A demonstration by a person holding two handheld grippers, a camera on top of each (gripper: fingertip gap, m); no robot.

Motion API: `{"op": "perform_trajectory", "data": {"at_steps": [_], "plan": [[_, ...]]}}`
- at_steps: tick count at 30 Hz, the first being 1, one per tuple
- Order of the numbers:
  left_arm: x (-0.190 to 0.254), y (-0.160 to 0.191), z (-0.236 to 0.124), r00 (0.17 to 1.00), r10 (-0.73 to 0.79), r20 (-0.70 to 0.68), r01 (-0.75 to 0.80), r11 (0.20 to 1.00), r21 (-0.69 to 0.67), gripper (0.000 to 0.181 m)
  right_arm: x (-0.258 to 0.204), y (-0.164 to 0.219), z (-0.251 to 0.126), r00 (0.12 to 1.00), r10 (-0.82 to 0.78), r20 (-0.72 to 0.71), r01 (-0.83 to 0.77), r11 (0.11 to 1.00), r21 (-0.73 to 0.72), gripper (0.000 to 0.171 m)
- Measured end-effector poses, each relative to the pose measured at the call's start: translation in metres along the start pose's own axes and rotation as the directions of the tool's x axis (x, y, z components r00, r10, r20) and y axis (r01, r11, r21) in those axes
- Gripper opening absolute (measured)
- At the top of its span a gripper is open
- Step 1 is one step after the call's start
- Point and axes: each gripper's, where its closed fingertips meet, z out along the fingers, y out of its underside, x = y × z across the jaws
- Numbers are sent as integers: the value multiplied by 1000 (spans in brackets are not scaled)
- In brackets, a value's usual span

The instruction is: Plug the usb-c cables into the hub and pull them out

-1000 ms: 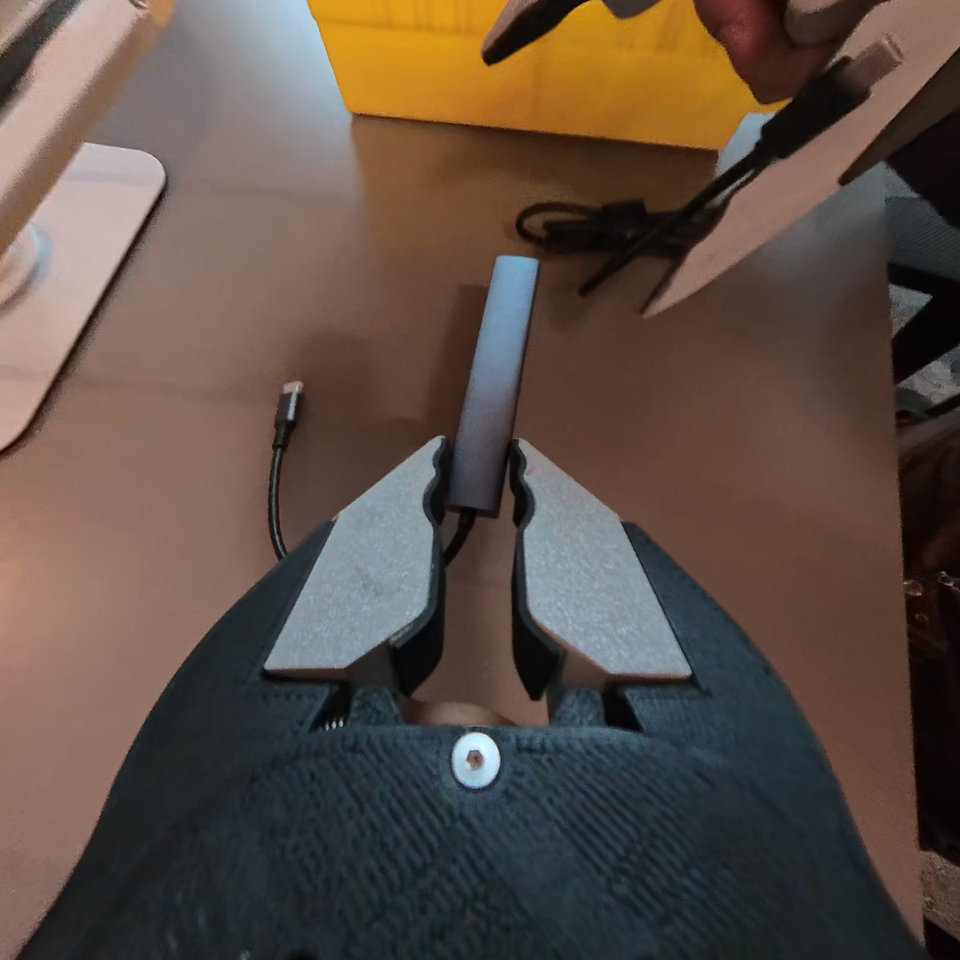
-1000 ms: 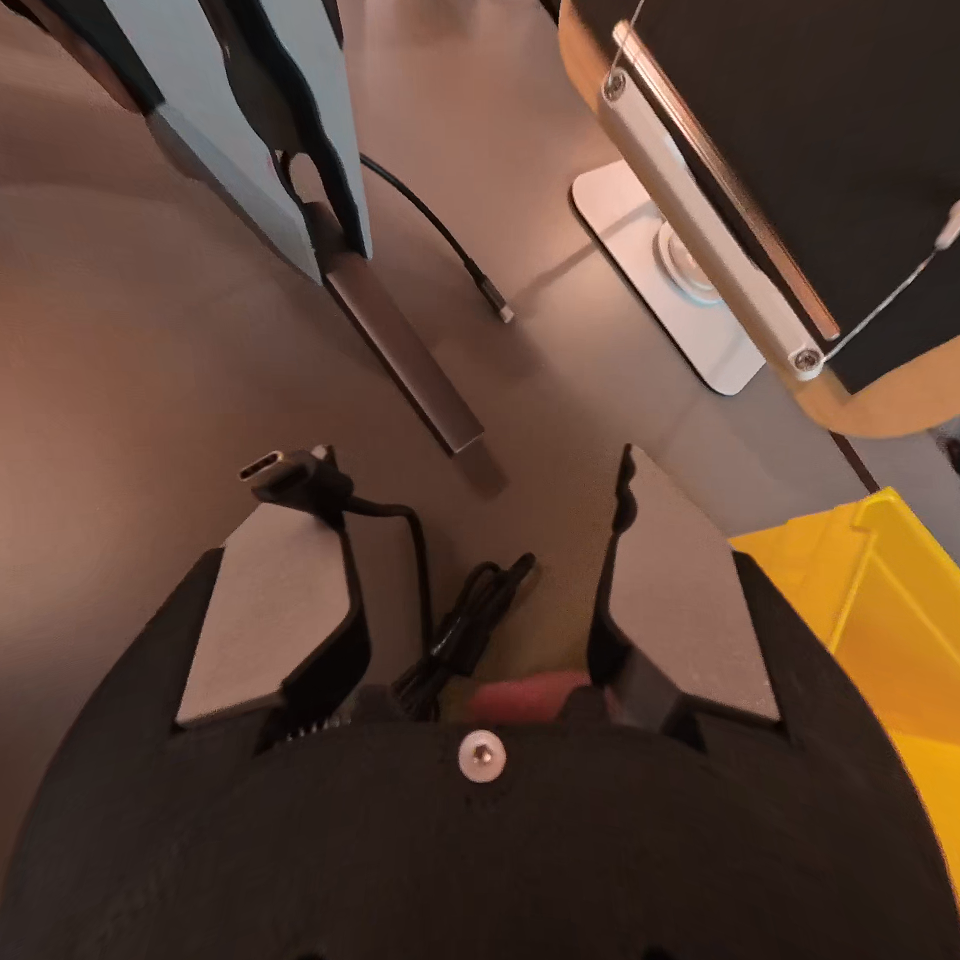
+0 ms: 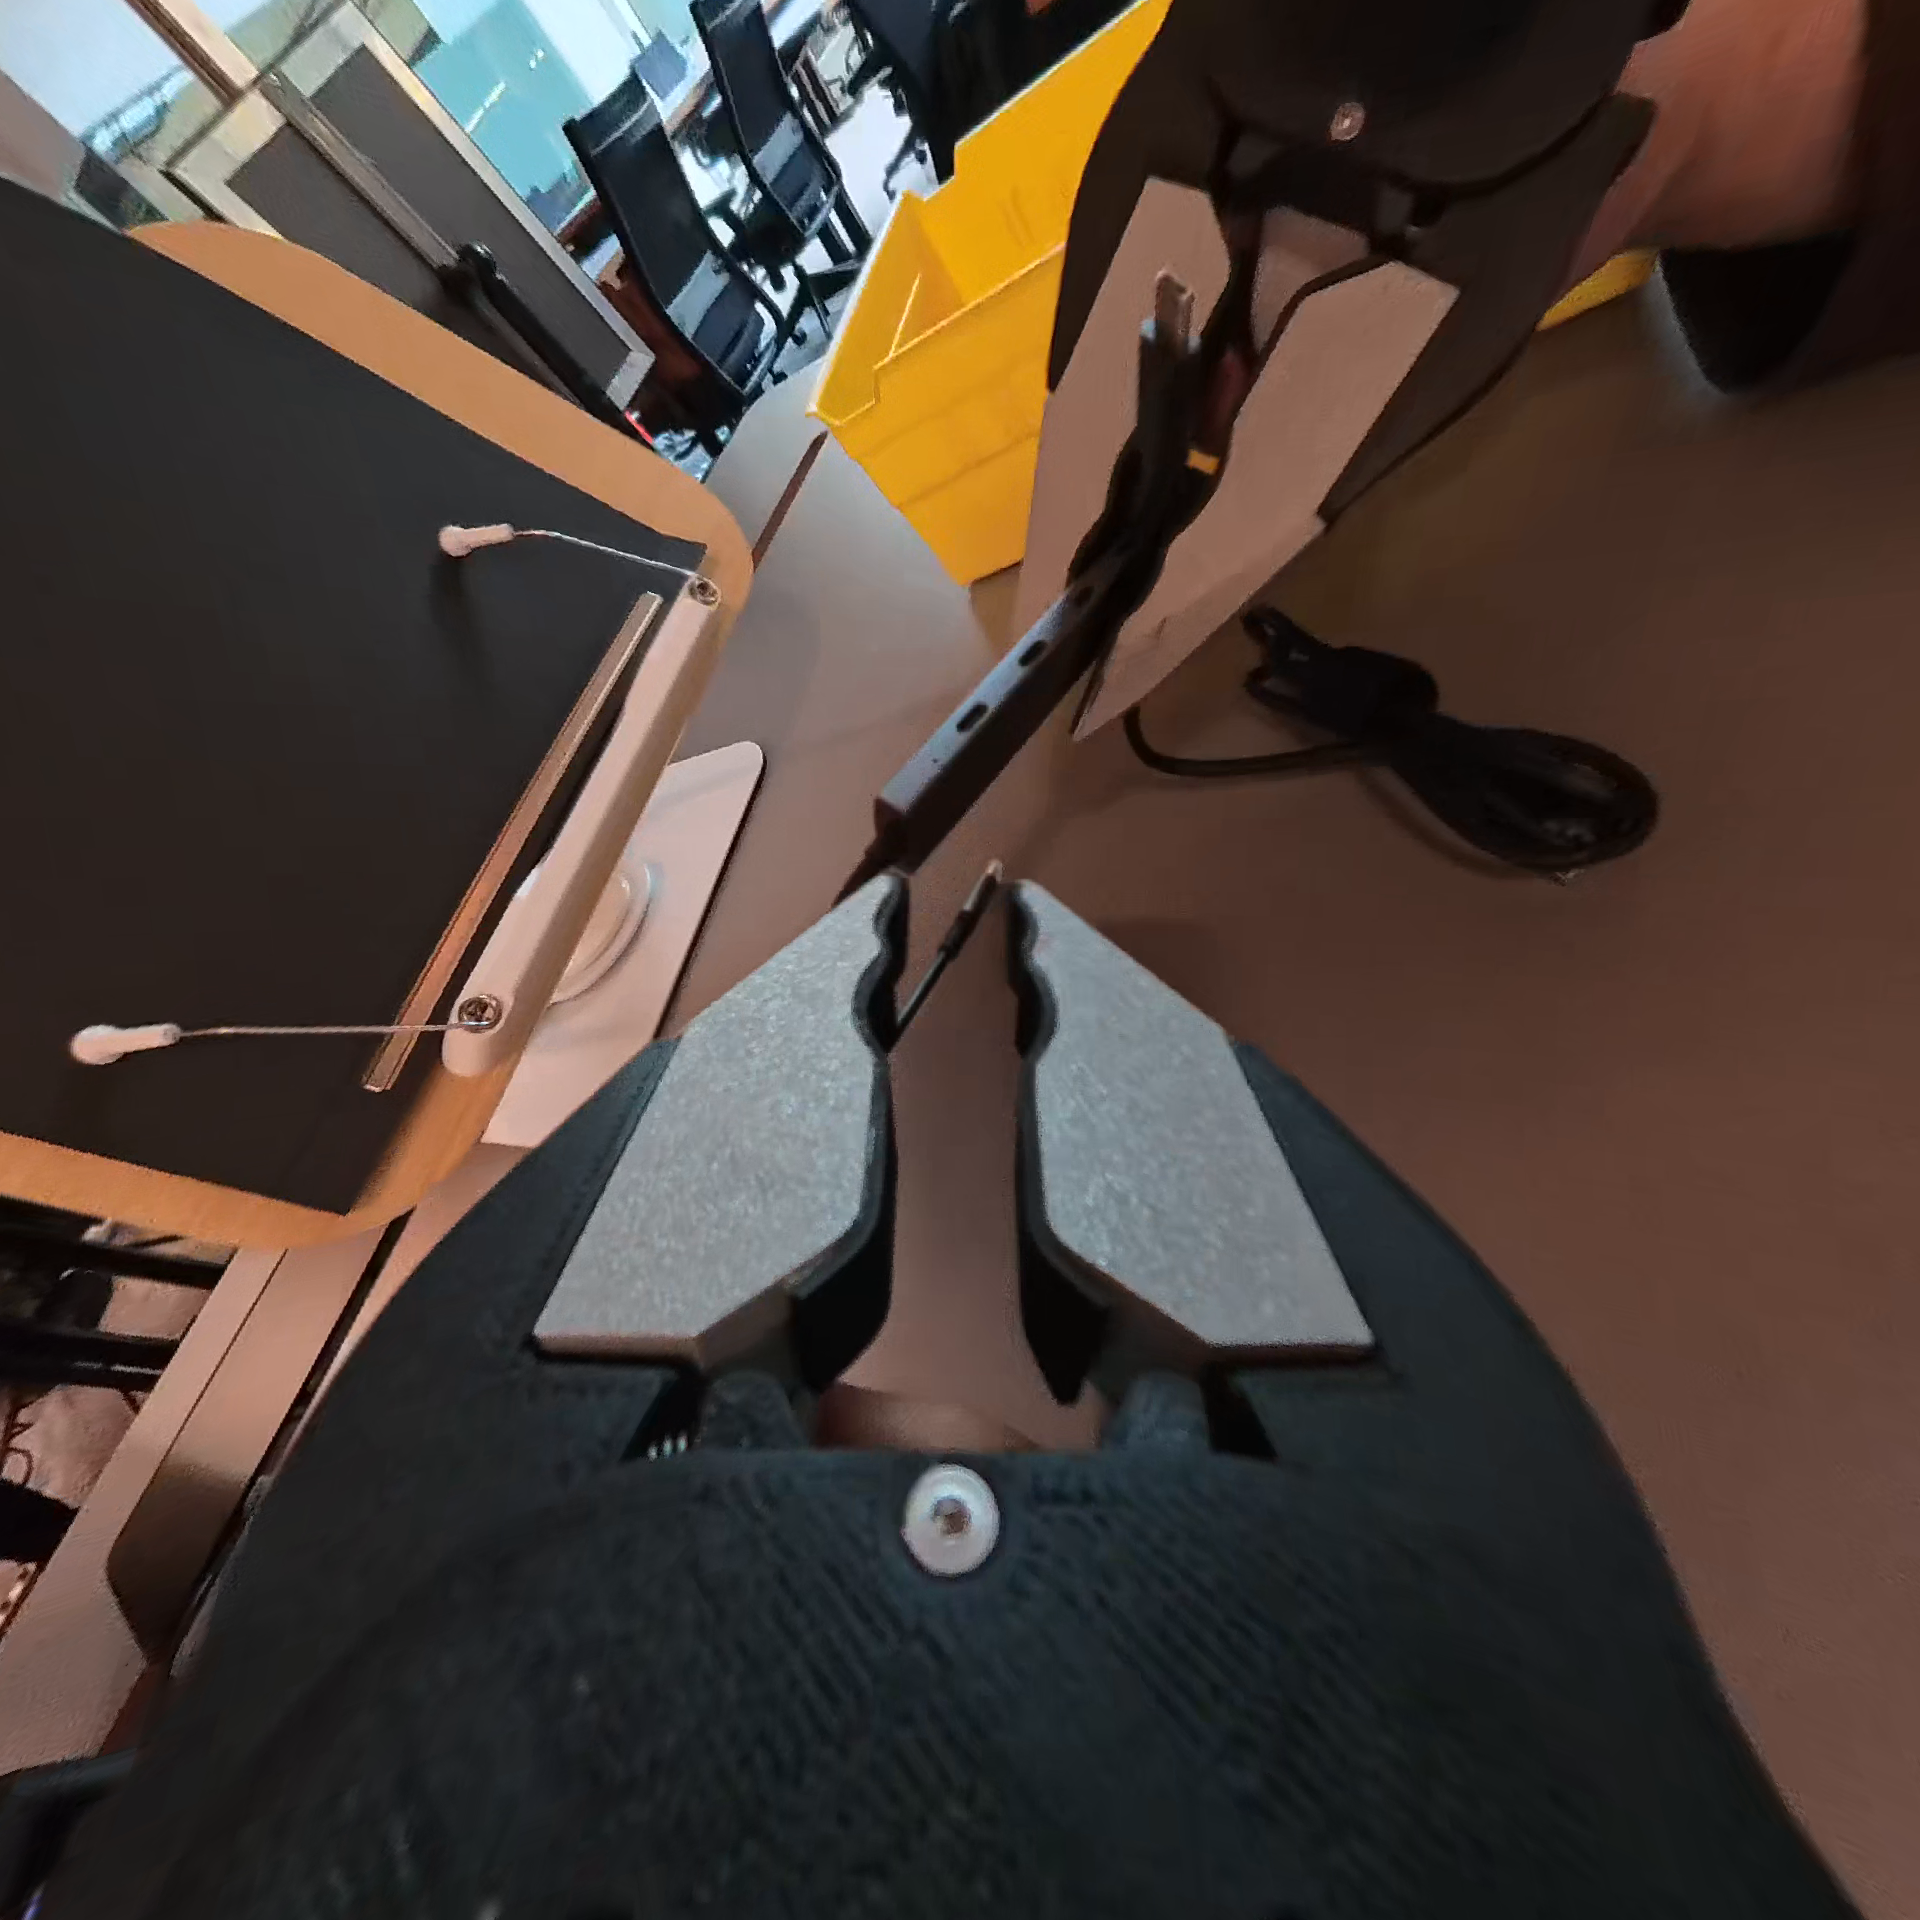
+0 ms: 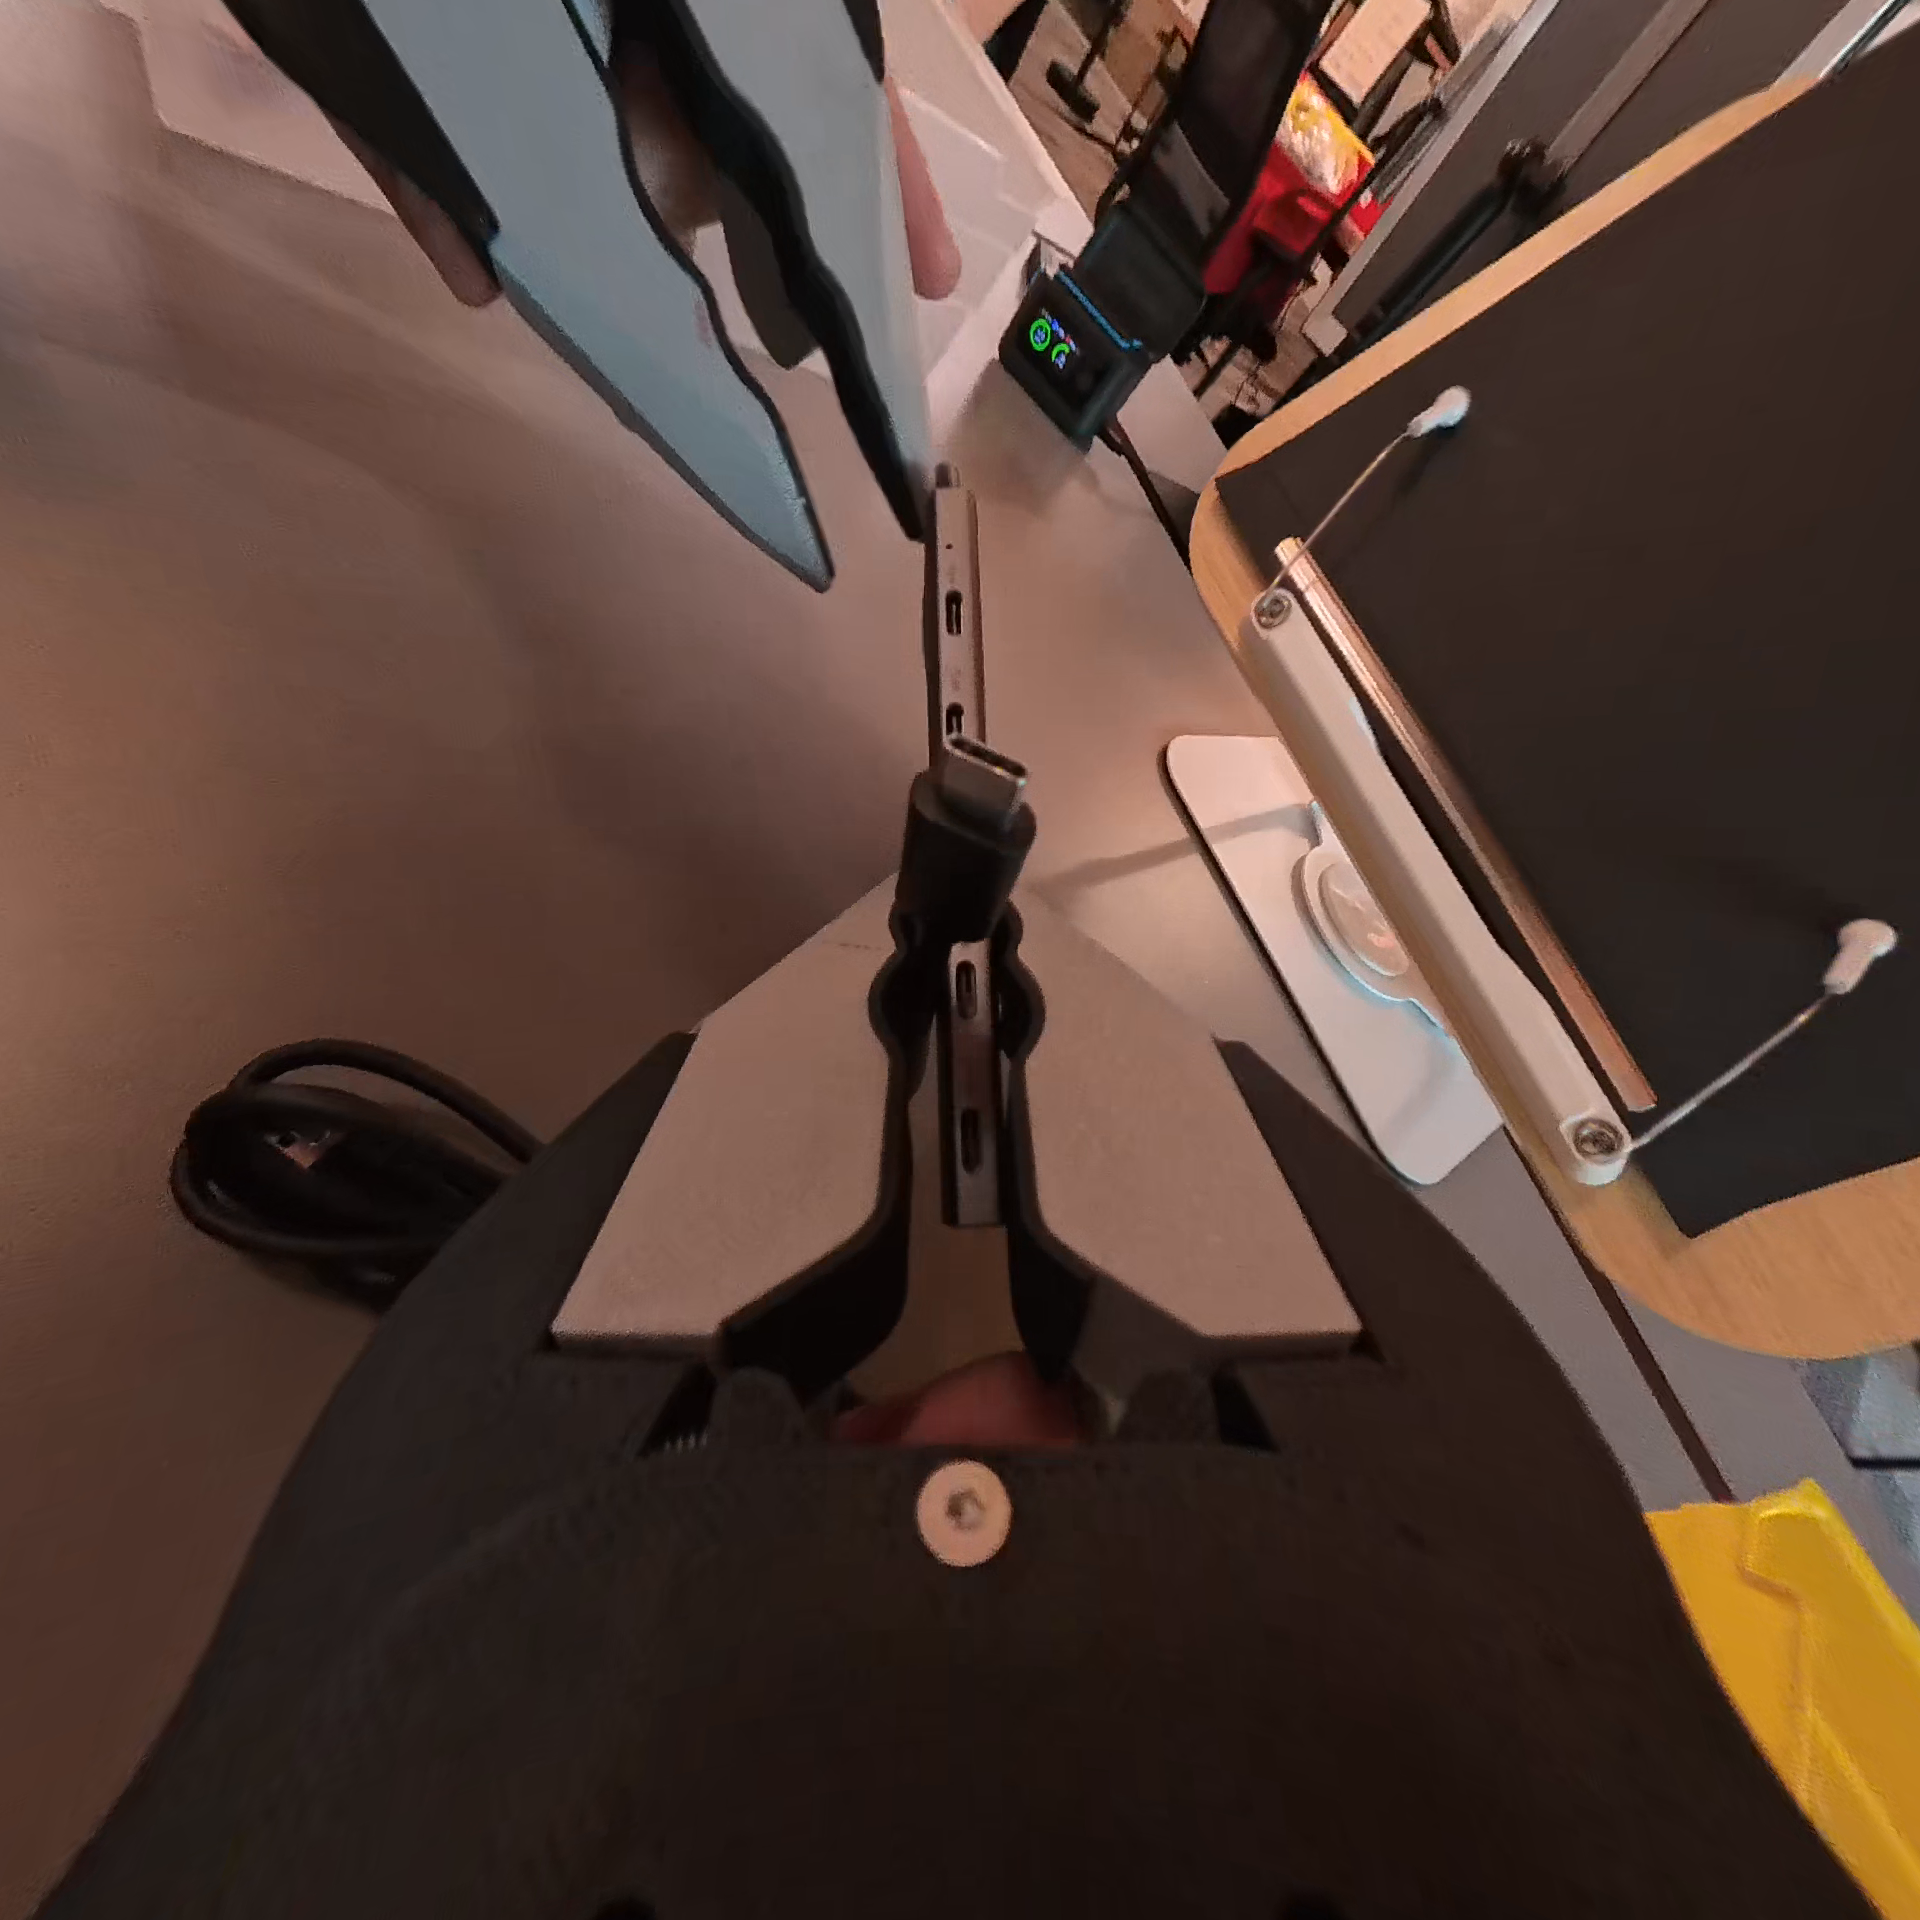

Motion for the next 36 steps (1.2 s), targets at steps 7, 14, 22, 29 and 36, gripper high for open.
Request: {"op": "perform_trajectory", "data": {"at_steps": [7, 14, 22, 29, 36], "plan": [[4, -3, -6, 999, -6, -34, 7, 1000, 6, 29, 3, -1, -6, 998, -52, -25, 53, 999, 10, 9], [-13, -17, -32, 995, -95, 15, 93, 991, 97, 53, -3, 2, -6, 997, -76, -2, 76, 997, -17, 8], [22, -1, 8, 997, 40, -66, -41, 999, -8, 11, -23, -15, -11, 992, -54, 110, 44, 995, 86, 8], [38, -28, 3, 988, 126, -92, -115, 987, 110, 7, -13, -1, -9, 995, -2, 98, -2, 999, 41, 19], [56, -42, 4, 979, 136, -149, -110, 979, 175, 8, -33, 5, 5, 985, -132, 113, 133, 991, -6, 9]]}}
